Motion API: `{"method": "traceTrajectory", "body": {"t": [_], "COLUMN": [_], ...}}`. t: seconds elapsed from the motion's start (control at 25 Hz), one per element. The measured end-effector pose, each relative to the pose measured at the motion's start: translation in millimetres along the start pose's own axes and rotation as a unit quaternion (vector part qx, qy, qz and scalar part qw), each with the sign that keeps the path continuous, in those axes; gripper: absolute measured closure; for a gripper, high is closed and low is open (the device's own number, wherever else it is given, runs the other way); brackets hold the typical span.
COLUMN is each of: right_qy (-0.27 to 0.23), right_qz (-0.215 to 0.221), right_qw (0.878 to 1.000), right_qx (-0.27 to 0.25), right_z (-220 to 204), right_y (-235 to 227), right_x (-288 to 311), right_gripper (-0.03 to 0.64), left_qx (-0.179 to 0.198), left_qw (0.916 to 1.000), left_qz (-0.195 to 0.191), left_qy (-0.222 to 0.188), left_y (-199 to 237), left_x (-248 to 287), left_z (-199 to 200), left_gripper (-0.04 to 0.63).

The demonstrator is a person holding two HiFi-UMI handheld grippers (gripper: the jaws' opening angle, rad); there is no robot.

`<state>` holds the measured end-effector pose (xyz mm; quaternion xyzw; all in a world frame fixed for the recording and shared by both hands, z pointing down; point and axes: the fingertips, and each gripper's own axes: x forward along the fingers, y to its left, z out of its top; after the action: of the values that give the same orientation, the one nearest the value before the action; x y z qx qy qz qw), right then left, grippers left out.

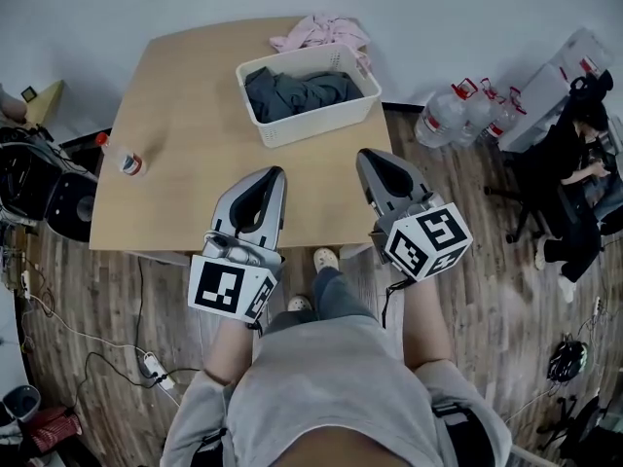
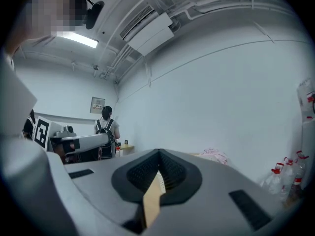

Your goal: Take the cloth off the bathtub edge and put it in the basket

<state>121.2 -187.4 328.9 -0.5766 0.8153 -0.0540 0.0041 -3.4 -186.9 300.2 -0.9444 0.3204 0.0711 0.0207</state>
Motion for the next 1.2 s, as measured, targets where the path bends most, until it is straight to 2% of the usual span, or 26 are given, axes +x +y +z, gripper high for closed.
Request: {"method": "traceTrajectory", "body": {"t": [0.36, 0.6, 1.2], "right_qy": [-0.017, -0.031, -0.029], "right_qz": [0.002, 0.002, 0.010], "right_qw": [1.000, 0.999, 0.999], "right_qx": [-0.008, -0.010, -0.032], "right_z": [8.1, 13.6, 21.4], "right_y": [7.0, 4.9, 8.7], "right_x": [-19.4, -34.2, -102.1], "right_gripper": [0.607, 0.607, 0.607], "left_qx": [0.007, 0.012, 0.009], "left_qw": [0.9999, 0.9999, 0.9999], "left_qz": [-0.013, -0.008, 0.010], "left_qy": [-0.003, -0.005, -0.011], "left_y": [-20.3, -34.8, -96.7], "left_x": [0.1, 3.6, -5.7], "left_z": [5.5, 11.1, 22.7], "left_gripper": [0.598, 0.598, 0.598]}}
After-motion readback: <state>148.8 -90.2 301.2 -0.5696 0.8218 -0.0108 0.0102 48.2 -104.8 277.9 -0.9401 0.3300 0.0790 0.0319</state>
